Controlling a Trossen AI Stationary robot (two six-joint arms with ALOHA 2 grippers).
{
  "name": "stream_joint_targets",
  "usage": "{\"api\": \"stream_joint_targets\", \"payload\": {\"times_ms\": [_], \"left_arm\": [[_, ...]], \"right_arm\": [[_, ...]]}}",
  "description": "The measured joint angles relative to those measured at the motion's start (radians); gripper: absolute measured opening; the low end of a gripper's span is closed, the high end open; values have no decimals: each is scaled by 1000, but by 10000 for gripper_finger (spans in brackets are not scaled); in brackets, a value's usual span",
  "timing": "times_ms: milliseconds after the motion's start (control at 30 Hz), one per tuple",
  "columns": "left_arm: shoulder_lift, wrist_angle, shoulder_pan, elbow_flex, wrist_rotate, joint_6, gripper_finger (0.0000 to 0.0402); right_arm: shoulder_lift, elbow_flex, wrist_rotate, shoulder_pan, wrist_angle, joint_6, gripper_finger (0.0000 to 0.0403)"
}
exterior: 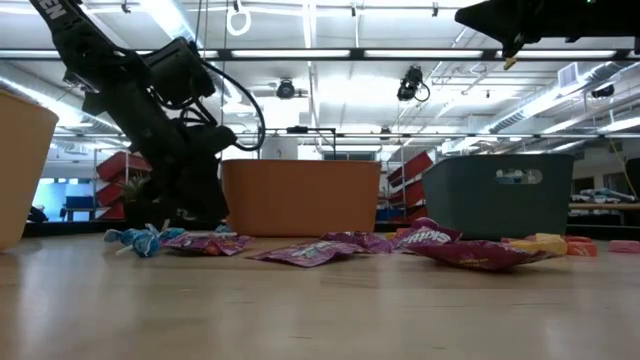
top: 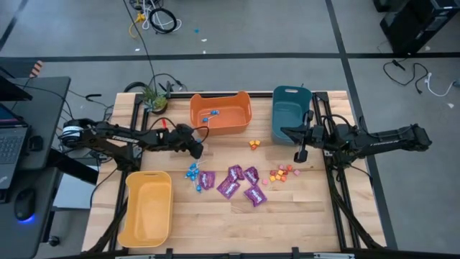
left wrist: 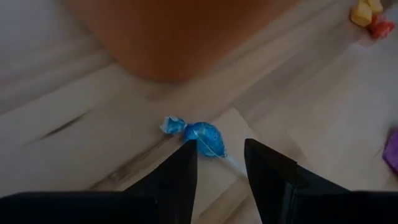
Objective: Sort candy
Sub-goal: Put the blue candy into the orange bin
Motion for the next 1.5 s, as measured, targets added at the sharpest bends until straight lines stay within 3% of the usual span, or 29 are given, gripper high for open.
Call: {"api": "stream_joint_targets", "payload": {"times_ms": [267, 367, 633, 800, 1000, 1267, 1500], "left_arm": [[0, -82, 0, 0, -13, 8, 138], [0, -121, 0, 0, 41, 25, 138], [2, -17, -1, 0, 84, -19, 138], [34, -14, -27, 0, 13, -53, 138], [72, -14, -45, 0, -1, -73, 137], [85, 136, -75, 0, -21, -76, 137], [85, 39, -78, 0, -98, -154, 137]], "right_arm": [[0, 0, 0, 0, 1, 0, 0], [0, 0, 0, 0, 1, 0, 0], [0, 0, 0, 0, 5, 0, 0], [0, 0, 0, 0, 13, -2, 0], [0, 0, 0, 0, 18, -9, 0], [0, 0, 0, 0, 20, -28, 0], [0, 0, 0, 0, 26, -29, 0]]}}
